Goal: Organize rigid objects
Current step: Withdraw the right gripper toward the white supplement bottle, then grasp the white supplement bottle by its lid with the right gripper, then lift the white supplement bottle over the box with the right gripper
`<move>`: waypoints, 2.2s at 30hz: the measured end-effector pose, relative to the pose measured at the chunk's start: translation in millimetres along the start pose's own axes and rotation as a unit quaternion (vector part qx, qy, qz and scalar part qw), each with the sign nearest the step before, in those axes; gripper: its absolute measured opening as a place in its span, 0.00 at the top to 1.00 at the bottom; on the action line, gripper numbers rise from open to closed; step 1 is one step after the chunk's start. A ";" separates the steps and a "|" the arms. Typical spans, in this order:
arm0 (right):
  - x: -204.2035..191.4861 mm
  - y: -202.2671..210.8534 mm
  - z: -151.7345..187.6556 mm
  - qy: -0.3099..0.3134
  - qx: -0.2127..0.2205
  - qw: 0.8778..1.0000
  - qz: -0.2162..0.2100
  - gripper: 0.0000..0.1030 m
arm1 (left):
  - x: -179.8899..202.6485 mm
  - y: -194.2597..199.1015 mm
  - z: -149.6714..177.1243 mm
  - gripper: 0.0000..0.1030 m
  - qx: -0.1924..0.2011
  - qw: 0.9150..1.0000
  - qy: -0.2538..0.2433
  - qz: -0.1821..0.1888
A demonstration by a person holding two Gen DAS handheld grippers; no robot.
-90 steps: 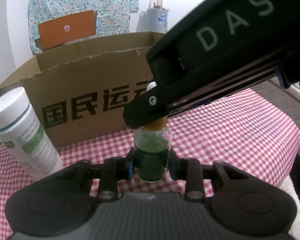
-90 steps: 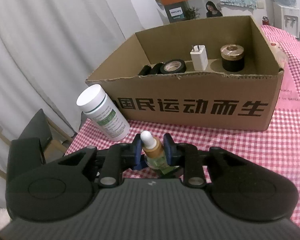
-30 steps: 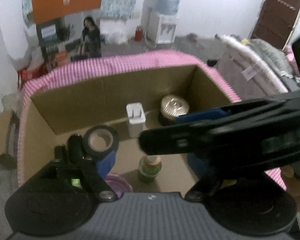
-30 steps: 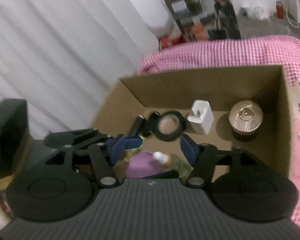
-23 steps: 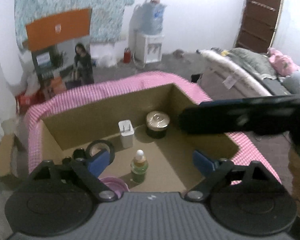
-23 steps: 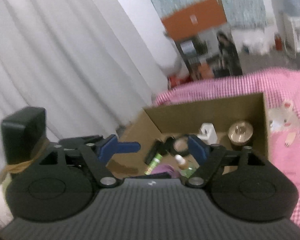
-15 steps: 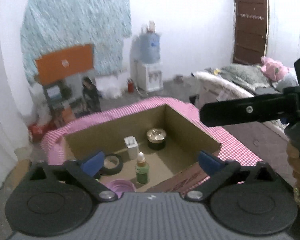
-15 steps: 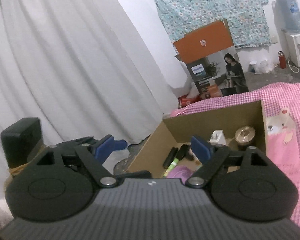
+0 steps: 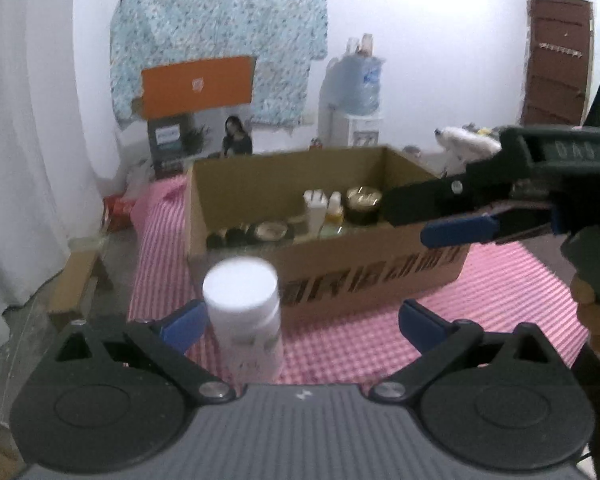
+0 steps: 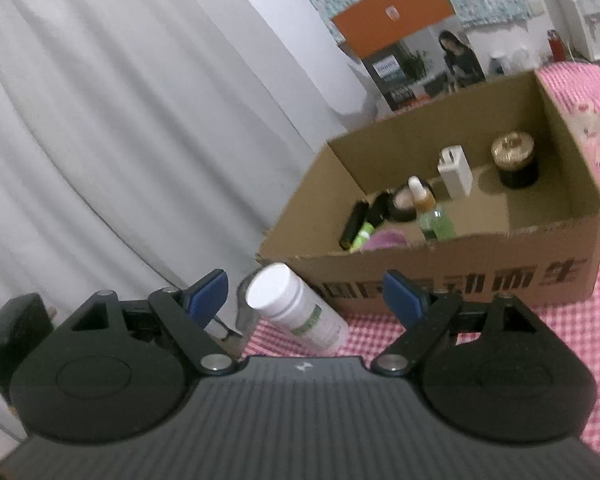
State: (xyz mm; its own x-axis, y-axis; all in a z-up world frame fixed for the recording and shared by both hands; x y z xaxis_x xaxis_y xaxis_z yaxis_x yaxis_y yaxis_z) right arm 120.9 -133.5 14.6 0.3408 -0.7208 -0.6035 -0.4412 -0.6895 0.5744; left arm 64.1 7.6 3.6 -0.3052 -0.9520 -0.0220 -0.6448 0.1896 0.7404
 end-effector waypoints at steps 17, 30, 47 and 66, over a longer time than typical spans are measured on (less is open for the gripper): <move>0.9 -71.5 -5.9 -0.022 -0.064 0.997 -0.034 0.19 | -20.1 -55.7 4.3 0.08 -0.016 0.998 0.001 -0.066; 0.6 -115.2 -14.6 -0.023 -0.090 0.994 -0.056 0.41 | -25.4 -69.4 -4.9 0.33 -0.022 0.997 0.014 -0.067; -4.9 -103.9 -11.4 -0.016 -0.086 0.993 -0.085 0.51 | -19.8 -53.1 -5.7 0.47 -0.028 0.997 0.029 -0.060; -41.1 19.3 -57.4 0.068 0.057 0.992 -0.094 0.50 | 32.4 24.4 -96.8 0.47 0.068 0.996 -0.050 -0.038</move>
State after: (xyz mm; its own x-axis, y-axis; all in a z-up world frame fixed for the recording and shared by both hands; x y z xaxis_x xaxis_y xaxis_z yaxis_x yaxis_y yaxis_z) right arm 146.0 -121.2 82.3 0.5321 -0.5880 -0.6092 -0.4471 -0.8062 0.3875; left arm 106.3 -41.9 86.0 -0.3156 -0.9374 -0.1471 -0.7556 0.1545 0.6365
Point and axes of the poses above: each gripper's, at about its wrist camera, not at the fingertips, and y roughly against the way its jaws point, x to its right, z to its underside, the point moved 4 cm from there along -y, roughly the way its jaws point, and after that the axes turned 12 degrees about -x, right-handed, at the moved point
